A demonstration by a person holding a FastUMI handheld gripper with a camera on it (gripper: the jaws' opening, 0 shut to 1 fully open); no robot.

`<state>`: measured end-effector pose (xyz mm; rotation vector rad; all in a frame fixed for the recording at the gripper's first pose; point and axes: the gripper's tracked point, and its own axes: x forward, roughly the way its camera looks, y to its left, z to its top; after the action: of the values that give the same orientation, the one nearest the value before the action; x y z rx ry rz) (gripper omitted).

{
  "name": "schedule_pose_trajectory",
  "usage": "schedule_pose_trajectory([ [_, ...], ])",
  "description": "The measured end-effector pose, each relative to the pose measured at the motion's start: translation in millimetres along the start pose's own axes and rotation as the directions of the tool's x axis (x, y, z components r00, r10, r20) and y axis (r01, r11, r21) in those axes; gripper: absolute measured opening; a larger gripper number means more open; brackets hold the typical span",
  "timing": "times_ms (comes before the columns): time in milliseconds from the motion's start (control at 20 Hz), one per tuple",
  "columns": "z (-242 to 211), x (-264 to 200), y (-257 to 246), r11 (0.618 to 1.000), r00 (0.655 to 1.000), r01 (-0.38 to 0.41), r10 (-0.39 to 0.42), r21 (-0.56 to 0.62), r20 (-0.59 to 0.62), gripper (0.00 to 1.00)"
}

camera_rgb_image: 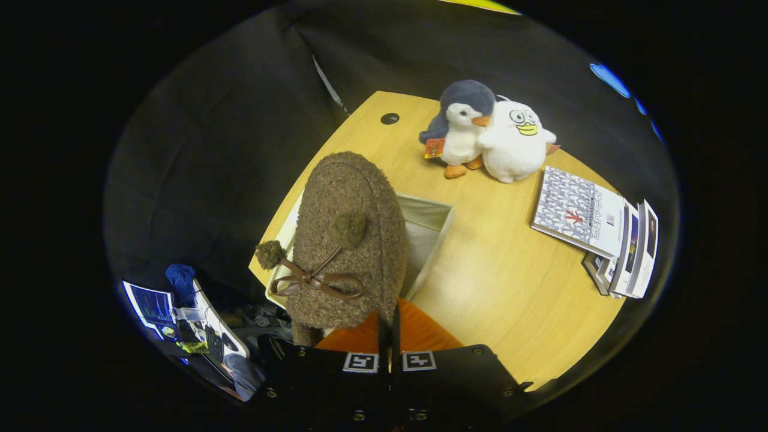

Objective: Open the storage box then place both shoes into the box .Put the left shoe in first, then the right shoe, with the right side of both shoes facing outward in a uniform manner.

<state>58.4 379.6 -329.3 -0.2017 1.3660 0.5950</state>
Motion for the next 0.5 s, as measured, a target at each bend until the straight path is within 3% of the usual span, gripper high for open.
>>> schedule_pose_trajectory([
  [300,10.6,75.3,9.9,0.993,0.991,0.100,-0.106,-0.068,-0.086,0.01],
  [500,1.3,116.9,19.6,0.994,0.984,0.106,-0.110,-0.036,-0.141,0.02],
])
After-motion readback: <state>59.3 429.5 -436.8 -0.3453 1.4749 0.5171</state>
